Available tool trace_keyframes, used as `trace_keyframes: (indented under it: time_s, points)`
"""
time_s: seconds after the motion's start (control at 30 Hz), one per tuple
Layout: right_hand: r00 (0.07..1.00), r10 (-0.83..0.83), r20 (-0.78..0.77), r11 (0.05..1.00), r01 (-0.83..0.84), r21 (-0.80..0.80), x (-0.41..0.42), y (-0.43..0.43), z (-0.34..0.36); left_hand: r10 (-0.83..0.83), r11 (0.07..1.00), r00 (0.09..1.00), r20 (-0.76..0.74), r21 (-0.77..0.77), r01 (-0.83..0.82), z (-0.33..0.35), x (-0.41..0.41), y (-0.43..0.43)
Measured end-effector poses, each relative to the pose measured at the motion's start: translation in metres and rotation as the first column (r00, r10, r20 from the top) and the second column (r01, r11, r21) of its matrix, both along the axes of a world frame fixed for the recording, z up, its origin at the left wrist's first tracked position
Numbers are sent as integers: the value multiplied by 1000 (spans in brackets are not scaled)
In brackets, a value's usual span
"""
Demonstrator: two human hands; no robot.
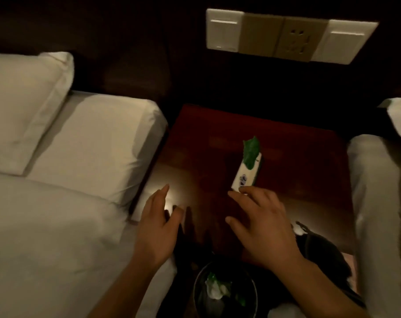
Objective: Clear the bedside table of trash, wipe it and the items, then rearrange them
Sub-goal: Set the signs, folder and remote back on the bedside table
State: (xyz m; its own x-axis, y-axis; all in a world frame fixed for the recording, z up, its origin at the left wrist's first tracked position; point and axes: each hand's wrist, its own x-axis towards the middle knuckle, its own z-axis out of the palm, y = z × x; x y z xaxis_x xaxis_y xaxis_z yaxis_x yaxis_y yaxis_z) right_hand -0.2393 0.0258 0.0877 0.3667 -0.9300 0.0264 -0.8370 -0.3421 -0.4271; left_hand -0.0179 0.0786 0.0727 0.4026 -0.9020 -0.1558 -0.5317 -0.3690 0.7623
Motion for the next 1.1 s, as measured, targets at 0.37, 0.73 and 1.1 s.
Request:
trace_keyframes:
  time_s: [0.37,0.73,1.1]
  points:
    - [974,226,16,974,-226,13,133,44,21,115,988,982,149,87,-129,14,104,94]
    - [879,442,177,877,-465,123,314,151,15,345,912,910,231,146,-383,25,242,245]
    - [730,651,208,699,-684,209,453,266,13,593,775,786,174,140,-616,23,322,390]
